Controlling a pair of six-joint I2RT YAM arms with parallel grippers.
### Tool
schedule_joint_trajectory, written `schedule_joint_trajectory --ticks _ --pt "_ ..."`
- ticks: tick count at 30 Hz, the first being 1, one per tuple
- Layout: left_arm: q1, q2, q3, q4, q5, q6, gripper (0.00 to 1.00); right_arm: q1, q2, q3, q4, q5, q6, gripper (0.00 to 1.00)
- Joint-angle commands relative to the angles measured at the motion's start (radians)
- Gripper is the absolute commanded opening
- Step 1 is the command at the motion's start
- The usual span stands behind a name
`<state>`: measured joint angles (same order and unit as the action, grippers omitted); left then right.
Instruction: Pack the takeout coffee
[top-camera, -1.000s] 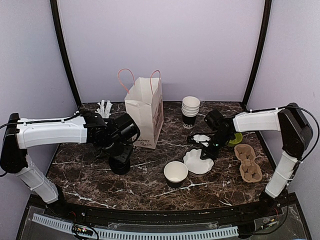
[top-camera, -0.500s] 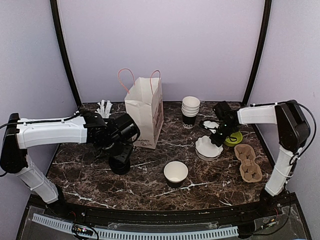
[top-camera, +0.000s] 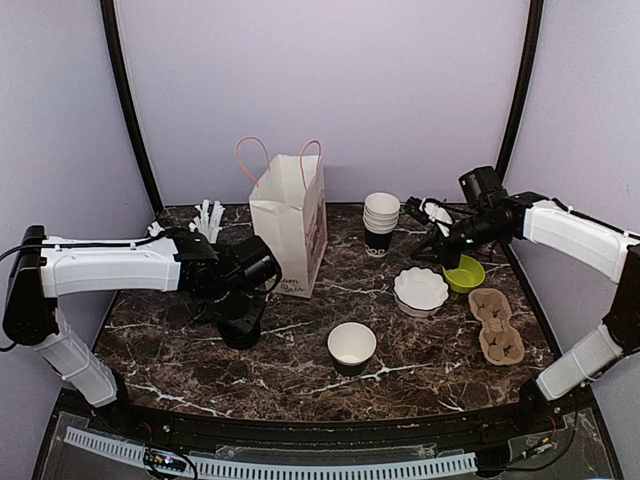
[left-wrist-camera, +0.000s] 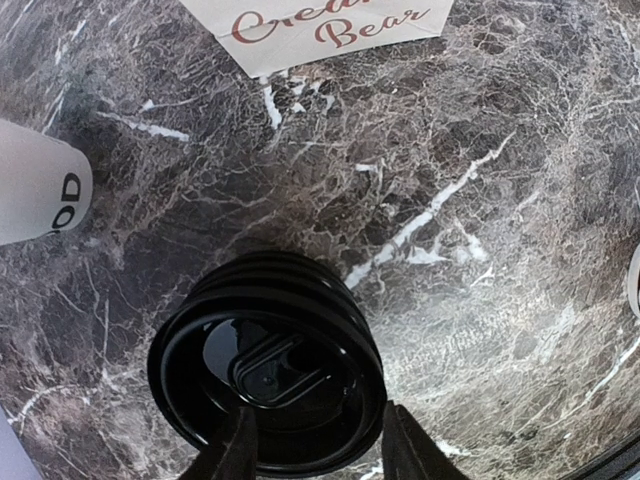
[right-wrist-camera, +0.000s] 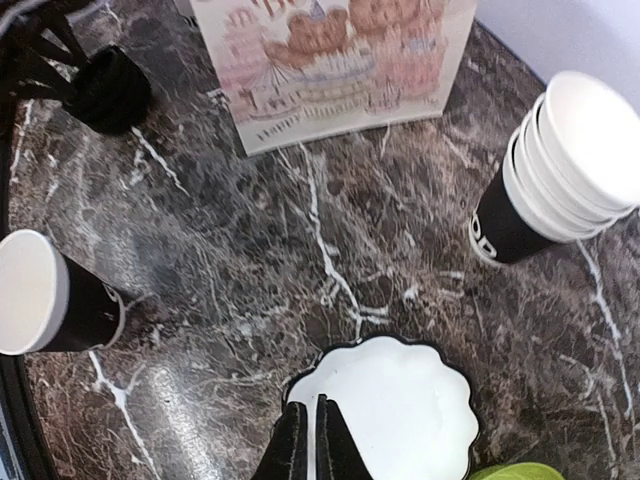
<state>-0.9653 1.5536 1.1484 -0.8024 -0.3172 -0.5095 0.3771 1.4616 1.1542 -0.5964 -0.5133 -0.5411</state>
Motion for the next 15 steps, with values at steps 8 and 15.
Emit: schedule_joint_trajectory --ticks 8,15 --pt "-0.004 0.086 0.003 0.002 0.057 -0.015 0.35 0.002 0.000 -0.067 0.012 -0.083 -0.026 0.07" --pt "-0.004 0.096 0.029 0.000 0.052 -0.019 0.37 0.003 0.004 -0.080 0.018 -0.086 -0.031 0.08"
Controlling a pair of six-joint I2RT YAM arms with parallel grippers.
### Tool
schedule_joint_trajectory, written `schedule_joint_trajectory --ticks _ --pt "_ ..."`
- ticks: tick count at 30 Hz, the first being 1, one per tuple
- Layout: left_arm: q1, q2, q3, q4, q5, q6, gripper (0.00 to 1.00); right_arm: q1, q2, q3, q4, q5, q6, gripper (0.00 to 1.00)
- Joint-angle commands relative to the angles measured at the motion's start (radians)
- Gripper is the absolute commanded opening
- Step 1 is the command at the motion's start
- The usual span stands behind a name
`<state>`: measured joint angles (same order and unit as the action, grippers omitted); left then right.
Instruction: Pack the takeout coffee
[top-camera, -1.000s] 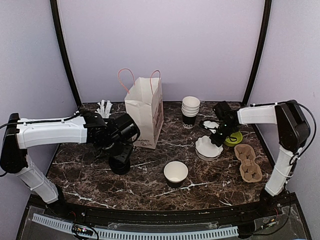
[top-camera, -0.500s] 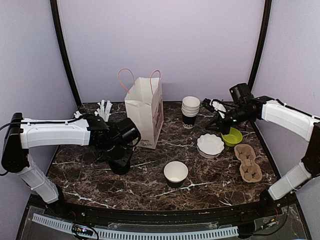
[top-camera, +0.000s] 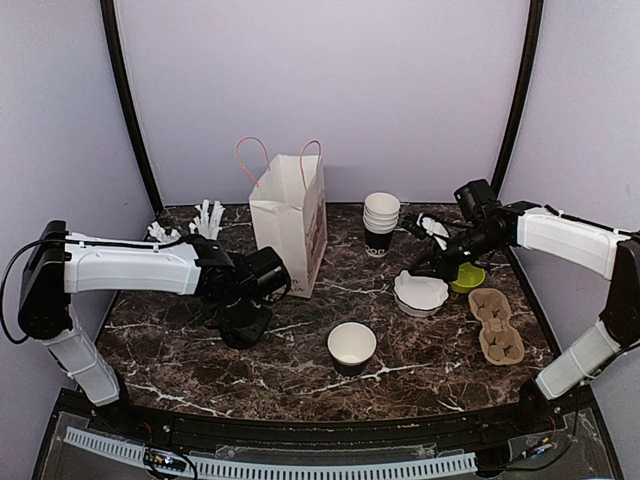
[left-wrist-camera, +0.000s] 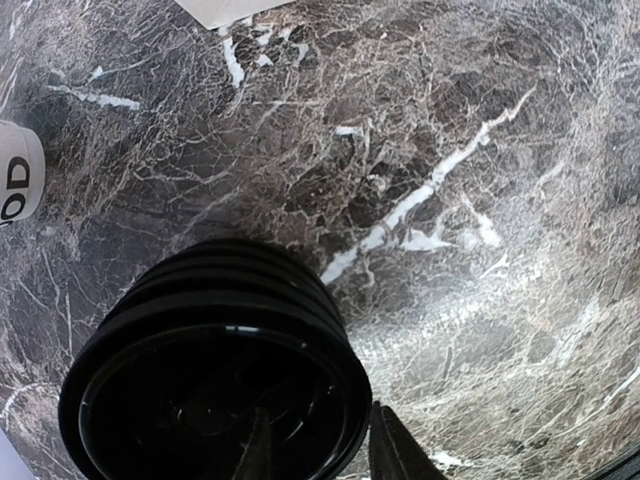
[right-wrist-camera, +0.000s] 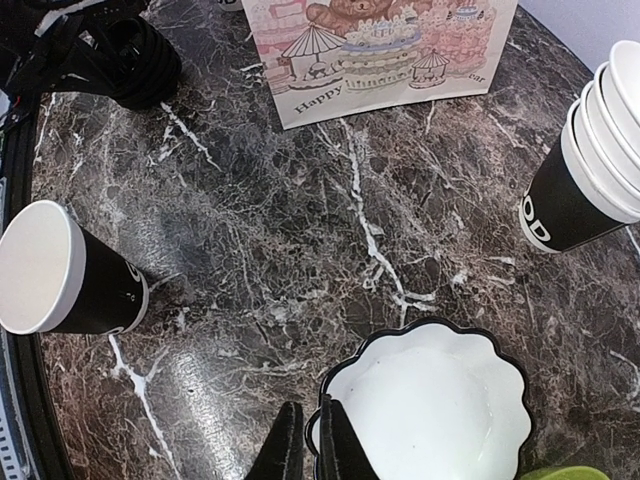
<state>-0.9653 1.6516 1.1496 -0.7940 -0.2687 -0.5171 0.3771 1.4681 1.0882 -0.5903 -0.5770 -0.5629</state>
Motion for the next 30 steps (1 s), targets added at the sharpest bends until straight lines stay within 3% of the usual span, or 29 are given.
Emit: schedule_joint_trajectory --ticks 1,4,8,15,18,23,30 --pt "-0.004 -0.007 0.031 -0.009 0.004 -0.011 0.39 0.003 0.001 -0.014 0.012 -0.024 -0.010 0.08" --pt "-0.005 -0.016 0.034 0.003 0.009 0.000 0.47 0.004 0.015 -0.010 0.006 -0.029 -0.017 0.08" --pt "-0.010 -0.067 0.063 0.007 -0.028 0.021 0.45 0.003 0.021 -0.008 0.000 -0.031 -0.021 0.08" --pt "0.026 -0.149 0.144 -0.178 -0.208 -0.037 0.42 0.003 0.026 -0.019 0.003 -0.022 -0.027 0.08" --pt "0.061 -0.161 0.108 -0.213 -0.206 -0.059 0.41 0.003 0.026 -0.023 0.006 -0.009 -0.030 0.08" --pt "0.088 -0.151 0.076 -0.183 -0.161 -0.055 0.55 0.003 0.020 -0.031 0.009 -0.007 -0.032 0.08" --pt "0.111 -0.145 0.033 -0.175 -0.160 -0.061 0.51 0.004 0.027 -0.032 0.011 0.000 -0.032 0.08"
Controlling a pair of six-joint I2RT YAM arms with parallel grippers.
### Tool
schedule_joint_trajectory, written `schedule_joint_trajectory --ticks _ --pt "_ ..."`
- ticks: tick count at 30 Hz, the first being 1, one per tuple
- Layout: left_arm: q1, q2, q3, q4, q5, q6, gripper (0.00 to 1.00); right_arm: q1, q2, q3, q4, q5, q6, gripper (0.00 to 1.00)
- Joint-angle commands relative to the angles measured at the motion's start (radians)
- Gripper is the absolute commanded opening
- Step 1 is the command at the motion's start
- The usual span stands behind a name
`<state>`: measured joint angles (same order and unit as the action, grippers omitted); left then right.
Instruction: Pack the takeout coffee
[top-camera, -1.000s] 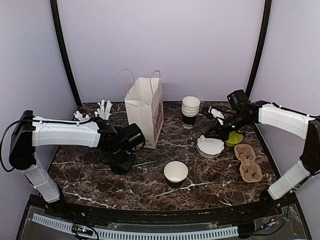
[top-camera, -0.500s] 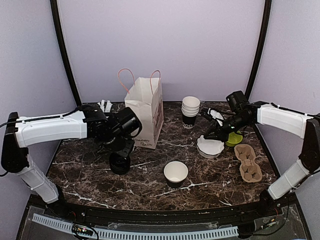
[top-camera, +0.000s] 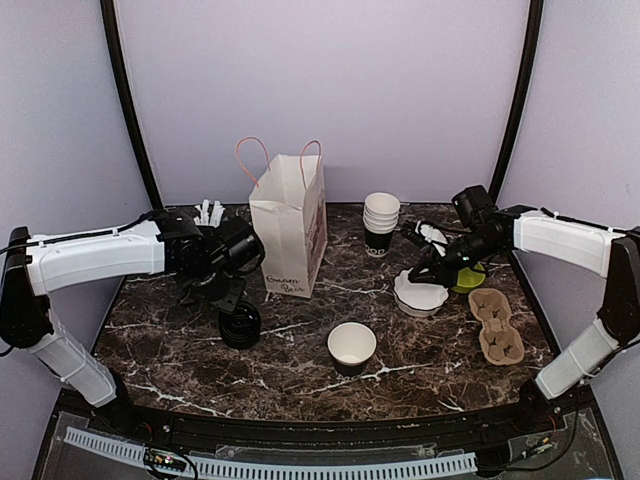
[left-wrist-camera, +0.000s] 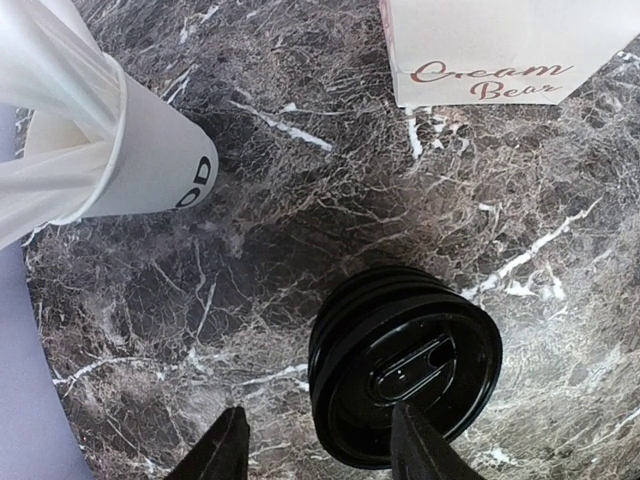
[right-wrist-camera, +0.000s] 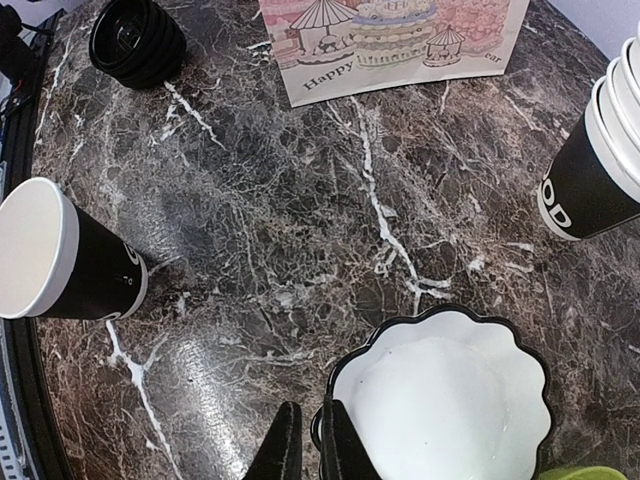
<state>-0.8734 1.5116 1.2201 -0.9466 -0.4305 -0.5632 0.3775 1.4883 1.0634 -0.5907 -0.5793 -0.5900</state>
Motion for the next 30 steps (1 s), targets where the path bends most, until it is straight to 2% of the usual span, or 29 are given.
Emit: schedule_joint_trajectory --ticks 1,10,30 --pt "0.021 -0.007 -0.043 -0.013 0.009 -0.011 0.51 0.003 0.009 -0.008 0.012 0.002 -0.005 0.08" --pt "0.028 0.006 -0.068 0.021 0.020 0.000 0.49 0.004 0.015 -0.008 0.009 0.007 -0.005 0.08" --pt "0.037 0.066 -0.080 0.025 0.033 0.018 0.33 0.006 0.026 -0.013 0.006 0.011 -0.018 0.08"
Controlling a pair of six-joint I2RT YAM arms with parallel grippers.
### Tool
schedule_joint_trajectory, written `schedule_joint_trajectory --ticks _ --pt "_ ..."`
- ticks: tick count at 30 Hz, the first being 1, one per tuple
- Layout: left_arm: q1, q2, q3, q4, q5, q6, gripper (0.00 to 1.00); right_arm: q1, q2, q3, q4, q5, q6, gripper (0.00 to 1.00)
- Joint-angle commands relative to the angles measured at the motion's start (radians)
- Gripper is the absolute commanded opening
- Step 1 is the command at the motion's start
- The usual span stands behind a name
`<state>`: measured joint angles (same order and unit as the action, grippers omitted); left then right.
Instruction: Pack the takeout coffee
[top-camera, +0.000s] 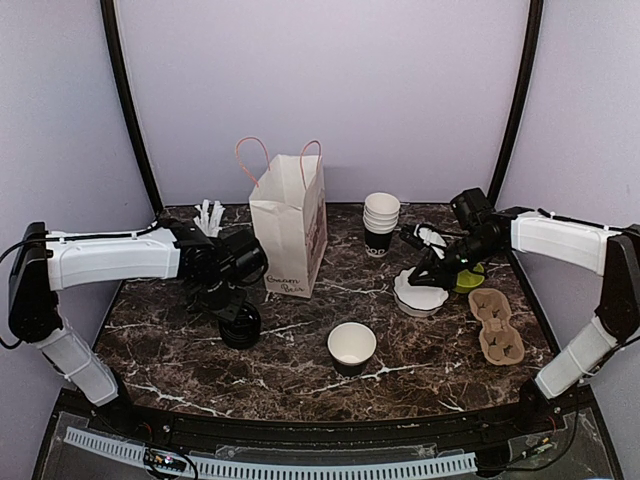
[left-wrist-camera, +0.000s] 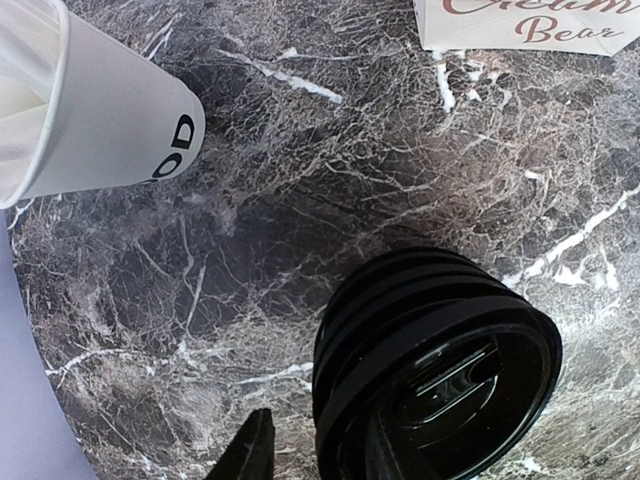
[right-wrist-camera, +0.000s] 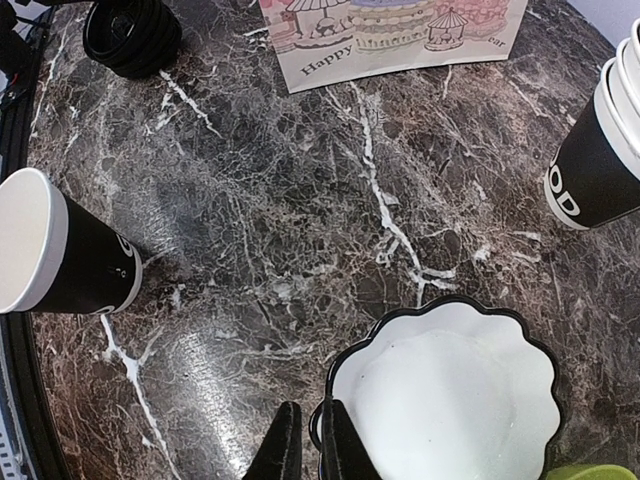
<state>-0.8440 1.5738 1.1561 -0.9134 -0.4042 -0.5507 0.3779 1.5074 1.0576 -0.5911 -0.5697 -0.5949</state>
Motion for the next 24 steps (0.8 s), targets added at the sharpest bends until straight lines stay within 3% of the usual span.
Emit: schedule_joint_trajectory --ticks 1,17,24 --pt "0.007 0.004 -0.016 -0.007 0.006 0.007 0.32 0.006 0.009 -0.007 0.006 0.002 -0.013 0.08" --pt "0.007 -0.011 -0.012 -0.008 0.017 0.021 0.11 0.010 0.020 -0.003 0.000 0.006 -0.013 0.08" --pt "0.008 -0.066 0.063 -0.039 -0.001 0.070 0.08 0.010 0.000 0.027 -0.033 -0.017 -0.009 0.08"
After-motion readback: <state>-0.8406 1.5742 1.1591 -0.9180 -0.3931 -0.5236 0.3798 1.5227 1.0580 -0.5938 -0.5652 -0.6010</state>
